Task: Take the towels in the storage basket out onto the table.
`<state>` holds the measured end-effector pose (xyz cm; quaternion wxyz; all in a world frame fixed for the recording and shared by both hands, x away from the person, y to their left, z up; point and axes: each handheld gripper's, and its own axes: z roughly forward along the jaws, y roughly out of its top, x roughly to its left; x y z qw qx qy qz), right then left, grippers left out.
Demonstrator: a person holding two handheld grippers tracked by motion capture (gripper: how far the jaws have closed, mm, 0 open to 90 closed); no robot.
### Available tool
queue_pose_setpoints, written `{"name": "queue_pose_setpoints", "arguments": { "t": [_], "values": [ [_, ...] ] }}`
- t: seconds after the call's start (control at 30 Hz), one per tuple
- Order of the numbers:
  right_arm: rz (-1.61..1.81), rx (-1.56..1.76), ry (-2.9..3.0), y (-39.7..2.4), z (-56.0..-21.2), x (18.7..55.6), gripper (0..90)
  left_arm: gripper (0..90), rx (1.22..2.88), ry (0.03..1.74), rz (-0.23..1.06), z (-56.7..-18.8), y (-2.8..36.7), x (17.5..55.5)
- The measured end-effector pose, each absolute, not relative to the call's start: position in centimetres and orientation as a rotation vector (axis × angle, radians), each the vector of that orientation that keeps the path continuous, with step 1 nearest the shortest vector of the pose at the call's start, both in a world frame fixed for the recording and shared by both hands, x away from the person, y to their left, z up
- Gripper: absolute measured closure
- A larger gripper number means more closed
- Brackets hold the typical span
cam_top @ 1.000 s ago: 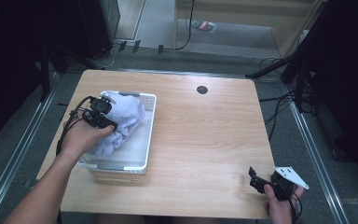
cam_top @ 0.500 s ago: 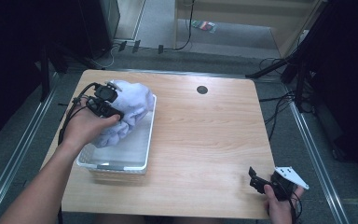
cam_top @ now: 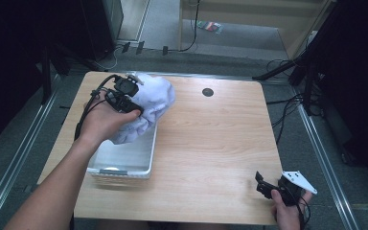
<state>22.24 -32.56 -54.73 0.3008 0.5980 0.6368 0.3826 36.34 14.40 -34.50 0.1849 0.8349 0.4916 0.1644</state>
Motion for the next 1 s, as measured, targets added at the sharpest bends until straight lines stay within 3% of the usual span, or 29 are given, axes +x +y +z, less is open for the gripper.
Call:
{"name": "queue_pose_setpoints", "arguments": {
  "t": [0.37,1.0],
  "values": [
    [1.016,1.586,1.692,-32.6,-54.7,22.2,1.1,55.3,2.362,1.308,0.461,-33.2,10.7,36.2],
    [1.022,1.581,1.694,-32.6,-54.7,22.2,1.1,55.0,2.380,1.209,0.336,-35.6,3.4,36.6]
  ]
}}
